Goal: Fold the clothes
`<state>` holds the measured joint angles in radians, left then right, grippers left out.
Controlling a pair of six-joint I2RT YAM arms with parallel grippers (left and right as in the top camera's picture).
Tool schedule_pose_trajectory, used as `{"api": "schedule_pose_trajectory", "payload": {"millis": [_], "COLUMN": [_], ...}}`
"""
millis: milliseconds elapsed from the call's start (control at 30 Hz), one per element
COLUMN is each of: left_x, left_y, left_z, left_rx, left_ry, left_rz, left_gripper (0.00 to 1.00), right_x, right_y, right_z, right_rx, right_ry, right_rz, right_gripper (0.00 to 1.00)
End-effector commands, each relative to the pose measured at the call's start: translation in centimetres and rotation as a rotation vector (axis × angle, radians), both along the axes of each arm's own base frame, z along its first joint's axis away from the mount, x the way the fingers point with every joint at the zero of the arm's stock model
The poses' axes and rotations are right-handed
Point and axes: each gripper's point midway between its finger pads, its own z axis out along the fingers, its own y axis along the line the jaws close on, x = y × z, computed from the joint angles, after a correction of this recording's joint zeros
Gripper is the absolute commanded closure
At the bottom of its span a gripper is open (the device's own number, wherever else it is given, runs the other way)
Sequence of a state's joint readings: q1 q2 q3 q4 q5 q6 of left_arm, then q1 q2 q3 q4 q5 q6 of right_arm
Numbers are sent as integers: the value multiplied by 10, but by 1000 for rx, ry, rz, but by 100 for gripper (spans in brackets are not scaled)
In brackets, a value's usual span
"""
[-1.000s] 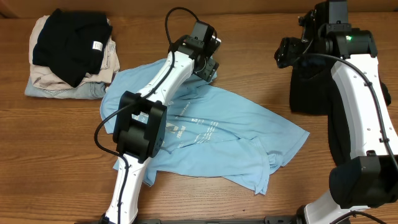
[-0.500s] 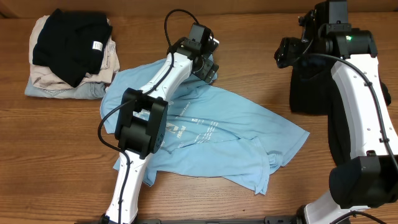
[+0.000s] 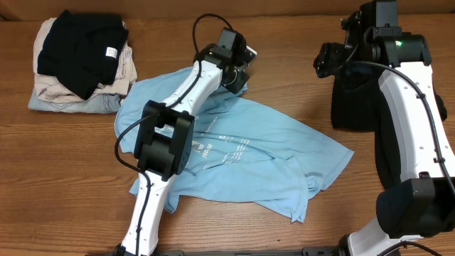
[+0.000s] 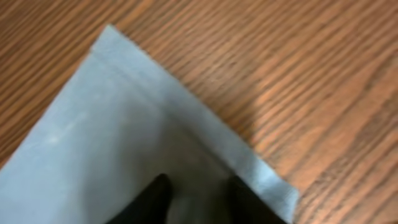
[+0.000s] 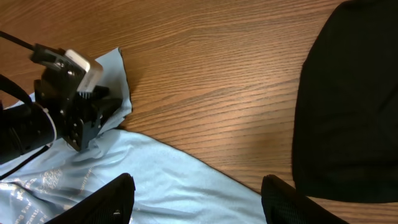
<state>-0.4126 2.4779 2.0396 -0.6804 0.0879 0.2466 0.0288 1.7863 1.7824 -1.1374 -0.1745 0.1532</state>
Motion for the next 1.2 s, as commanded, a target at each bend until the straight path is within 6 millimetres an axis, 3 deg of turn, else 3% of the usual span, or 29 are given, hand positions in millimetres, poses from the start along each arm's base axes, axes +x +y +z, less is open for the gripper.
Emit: {"api": "schedule_pose_trajectory", "payload": {"millis": [0,200,300,533,633,700,800,867,1000,1167], "left_x": [-16,-2,-2,-14,-16,-15,-16,-19,-22,-27], "left_y": [13,50,64,83,80,75,65,60,54,55], "left_z": [-53,-51,-43,7,23,28,28,28,27,18], "left_rx": [81,210,245,266,226,189,140,111,81,87], "left_ry": [95,47,66,172,196,203,217,233,251,274], "left_rz": [-3,167,210,269,264,255,237,218,206,205], "left_gripper": [73,91,93,96,94,79,46,34,24,20], "right_x": [0,0,0,0,0,0,0,0,0,-1], "right_y": [0,0,0,1,1,1,1,0,0,0], "right_z": [1,1,1,1,1,1,1,1,1,0], "right_rx": [-8,-8,-8,-7,-7,-7,-7,-7,-7,-8], "right_ry": [-6,-6,-5,-5,-6,-5,-5,-5,-5,-2], "right_rz": [0,0,0,0,0,0,0,0,0,0], "right_gripper": [31,31,31,31,31,31,31,31,31,31]}}
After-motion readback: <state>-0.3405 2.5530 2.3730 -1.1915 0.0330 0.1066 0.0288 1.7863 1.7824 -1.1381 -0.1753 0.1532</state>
